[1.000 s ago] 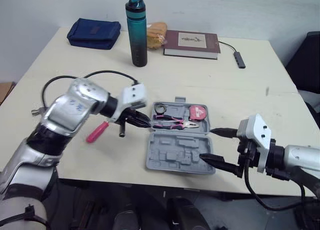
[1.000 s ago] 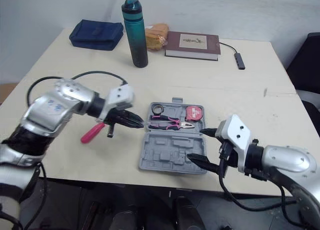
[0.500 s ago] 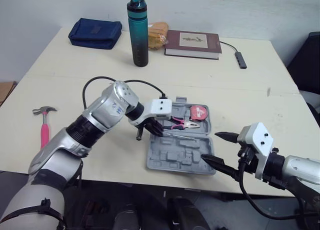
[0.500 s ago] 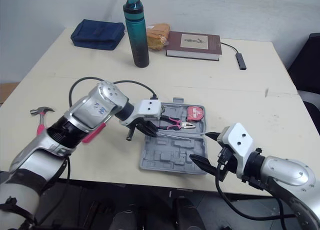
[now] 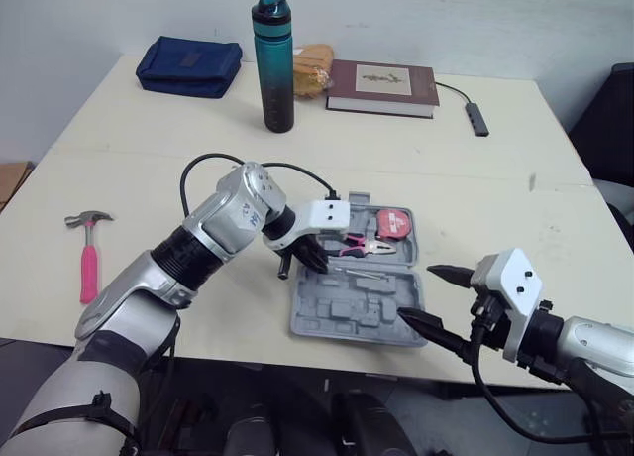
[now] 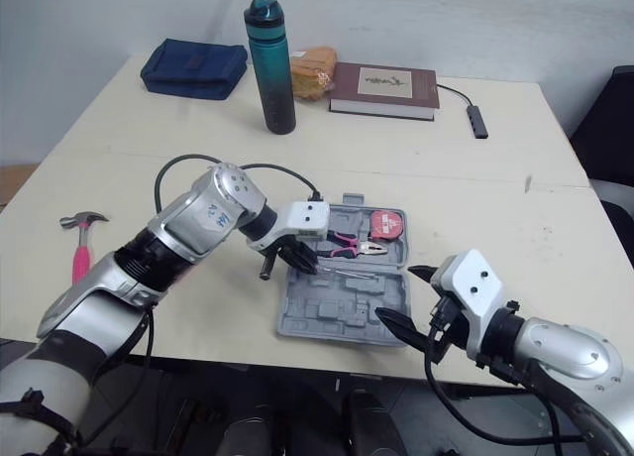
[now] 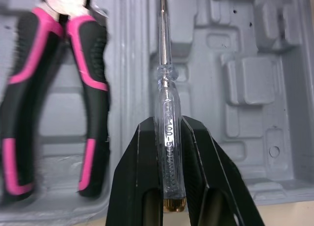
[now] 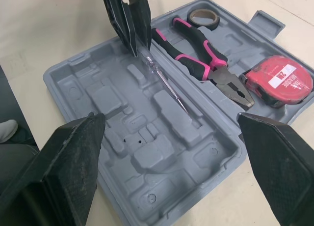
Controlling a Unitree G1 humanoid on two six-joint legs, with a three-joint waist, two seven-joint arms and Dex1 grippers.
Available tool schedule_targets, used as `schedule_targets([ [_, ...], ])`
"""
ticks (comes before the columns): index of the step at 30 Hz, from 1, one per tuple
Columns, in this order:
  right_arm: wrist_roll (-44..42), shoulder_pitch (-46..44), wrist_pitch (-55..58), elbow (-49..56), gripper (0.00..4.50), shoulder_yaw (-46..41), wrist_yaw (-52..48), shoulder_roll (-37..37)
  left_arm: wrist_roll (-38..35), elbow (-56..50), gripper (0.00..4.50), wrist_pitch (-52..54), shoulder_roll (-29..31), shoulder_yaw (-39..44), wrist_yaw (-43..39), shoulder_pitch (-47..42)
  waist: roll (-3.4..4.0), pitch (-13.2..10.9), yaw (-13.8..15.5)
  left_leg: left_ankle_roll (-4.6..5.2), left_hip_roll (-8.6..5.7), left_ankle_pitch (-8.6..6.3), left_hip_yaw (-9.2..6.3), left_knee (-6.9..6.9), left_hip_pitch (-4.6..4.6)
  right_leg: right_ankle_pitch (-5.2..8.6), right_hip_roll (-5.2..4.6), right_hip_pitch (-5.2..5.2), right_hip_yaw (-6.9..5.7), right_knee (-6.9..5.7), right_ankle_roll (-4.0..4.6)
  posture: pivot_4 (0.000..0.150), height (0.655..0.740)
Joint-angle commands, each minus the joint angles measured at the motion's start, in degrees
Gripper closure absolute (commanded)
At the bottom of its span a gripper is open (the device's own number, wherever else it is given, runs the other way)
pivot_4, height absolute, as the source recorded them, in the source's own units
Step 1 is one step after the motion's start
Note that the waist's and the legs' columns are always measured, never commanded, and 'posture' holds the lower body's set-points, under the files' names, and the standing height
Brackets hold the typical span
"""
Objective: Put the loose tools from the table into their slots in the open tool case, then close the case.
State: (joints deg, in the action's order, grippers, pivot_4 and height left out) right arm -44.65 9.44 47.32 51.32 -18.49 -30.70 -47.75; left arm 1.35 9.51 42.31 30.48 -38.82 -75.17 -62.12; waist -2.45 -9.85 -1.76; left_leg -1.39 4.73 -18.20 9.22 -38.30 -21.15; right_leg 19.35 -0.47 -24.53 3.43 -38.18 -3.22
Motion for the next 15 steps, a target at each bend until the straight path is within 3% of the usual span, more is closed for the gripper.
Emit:
schedule_targets([
  [1,-0.89,-0.1,-1.21,1.74,0.0,-2.25,0.27,0.16,0.98,-1.83,4.49,-0.79,0.06,-0.29,-1.02,0.0,0.0,0.0,0.0,0.0,0.0,0.0,0.0,0.0,0.0,0.0,0.0,0.0,0.0,-0.01,0.0,0.15,0.7377],
  [15,-0.74,0.28,-1.17,2.11,0.0,-2.08,0.95,0.41,3.14,-0.92,4.49,-3.41,-1.02,0.01,-0.41,1.28,0.0,0.0,0.04,0.01,-0.01,0.0,-0.02,-0.13,0.01,0.0,0.0,0.01,0.0,-0.13,0.0,0.15,0.7377],
])
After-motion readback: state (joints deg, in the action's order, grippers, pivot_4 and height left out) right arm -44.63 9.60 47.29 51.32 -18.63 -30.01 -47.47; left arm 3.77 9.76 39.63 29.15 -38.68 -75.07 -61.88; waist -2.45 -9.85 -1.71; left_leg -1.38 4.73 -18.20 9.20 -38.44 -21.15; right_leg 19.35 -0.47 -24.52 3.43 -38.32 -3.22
